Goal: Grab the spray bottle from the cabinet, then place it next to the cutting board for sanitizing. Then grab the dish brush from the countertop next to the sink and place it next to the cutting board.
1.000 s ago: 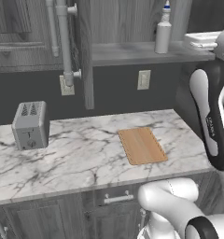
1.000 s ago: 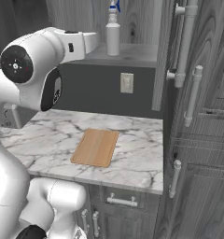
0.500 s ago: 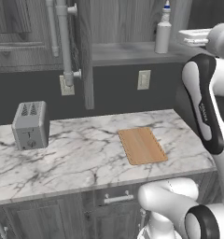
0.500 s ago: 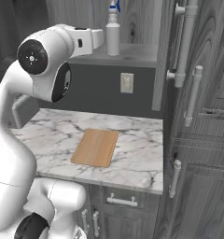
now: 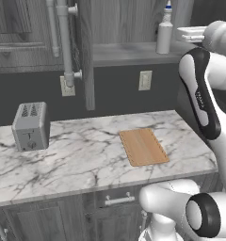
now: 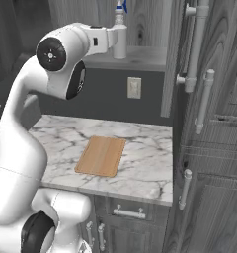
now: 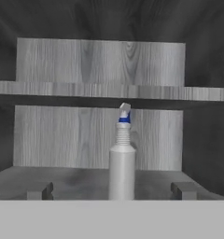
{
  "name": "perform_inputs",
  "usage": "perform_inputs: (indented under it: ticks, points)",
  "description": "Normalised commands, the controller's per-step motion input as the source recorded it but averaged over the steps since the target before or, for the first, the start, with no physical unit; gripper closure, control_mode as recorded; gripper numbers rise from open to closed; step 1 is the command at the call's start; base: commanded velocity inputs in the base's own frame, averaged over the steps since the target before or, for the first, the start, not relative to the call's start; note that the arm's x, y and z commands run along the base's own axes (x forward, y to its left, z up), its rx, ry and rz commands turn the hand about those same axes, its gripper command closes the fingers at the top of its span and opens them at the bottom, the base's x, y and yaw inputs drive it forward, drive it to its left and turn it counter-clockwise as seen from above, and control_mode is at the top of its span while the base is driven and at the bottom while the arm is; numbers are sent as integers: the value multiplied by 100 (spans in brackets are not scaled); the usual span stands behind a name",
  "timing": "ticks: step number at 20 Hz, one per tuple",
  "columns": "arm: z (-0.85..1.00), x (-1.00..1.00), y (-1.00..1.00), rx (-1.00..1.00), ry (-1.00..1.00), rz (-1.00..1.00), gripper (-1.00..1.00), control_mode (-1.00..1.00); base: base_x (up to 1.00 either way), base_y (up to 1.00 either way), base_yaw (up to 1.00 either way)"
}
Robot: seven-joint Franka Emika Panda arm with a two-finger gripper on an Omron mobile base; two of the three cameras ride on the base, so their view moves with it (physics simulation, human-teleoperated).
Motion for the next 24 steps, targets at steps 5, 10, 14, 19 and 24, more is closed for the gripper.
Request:
perform_inputs:
  ticks: [5,10,14,19,24]
  points:
    - [15,41,-13,4,1,0,-100,-100,0,0,0]
    - [3,61,0,0,6,0,-100,-100,0,0,0]
    - [3,51,-1,0,9,0,-100,-100,0,0,0]
    - [0,47,-2,0,9,0,-100,-100,0,0,0]
    - [2,40,-3,0,7,0,-100,-100,0,0,0]
